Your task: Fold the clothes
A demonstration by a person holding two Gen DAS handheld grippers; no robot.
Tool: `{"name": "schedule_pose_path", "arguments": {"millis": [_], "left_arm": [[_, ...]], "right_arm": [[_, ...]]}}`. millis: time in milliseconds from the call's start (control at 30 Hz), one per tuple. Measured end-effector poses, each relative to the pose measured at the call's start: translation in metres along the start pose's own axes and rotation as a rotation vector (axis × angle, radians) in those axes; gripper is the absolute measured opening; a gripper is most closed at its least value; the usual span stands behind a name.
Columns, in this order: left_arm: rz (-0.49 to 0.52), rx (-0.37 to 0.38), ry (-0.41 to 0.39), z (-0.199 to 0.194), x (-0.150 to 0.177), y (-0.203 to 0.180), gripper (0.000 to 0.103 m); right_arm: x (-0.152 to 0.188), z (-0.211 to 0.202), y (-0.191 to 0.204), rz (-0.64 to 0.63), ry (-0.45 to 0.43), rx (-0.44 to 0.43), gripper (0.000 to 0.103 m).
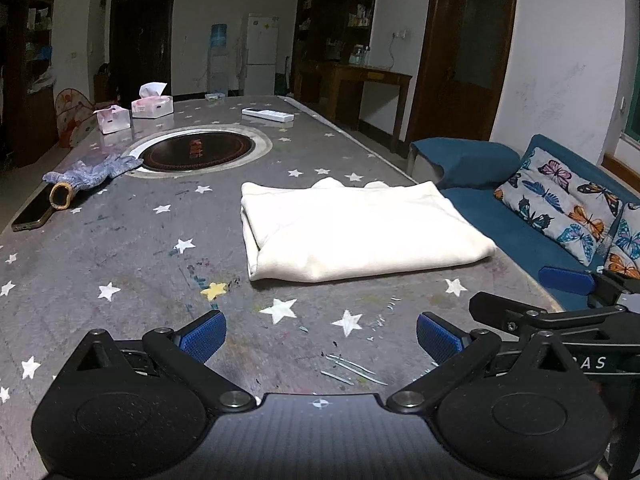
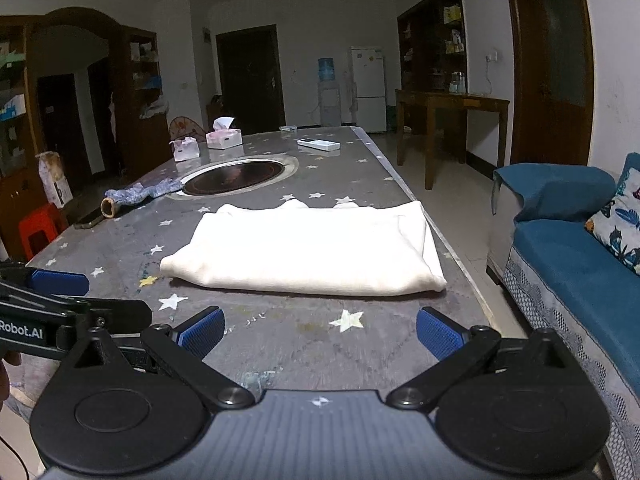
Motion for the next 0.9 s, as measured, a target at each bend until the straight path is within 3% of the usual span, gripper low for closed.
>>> {"name": "schedule_pose_path", "arguments": {"millis": [900], "left_arm": [[-0.003, -0.020, 0.066, 0.035, -0.014, 0.010, 0.103]], "right_arm": [[-0.010, 0.040, -0.005, 0.013, 0.059, 0.022, 0.103]]}}
Point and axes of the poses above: each gripper's, at about its wrist camera, not at the fingertips, and z roughly the way its jaws point, y to its left, x to its underside, the point moved 6 cm from there along z, roughly the way its jaws point
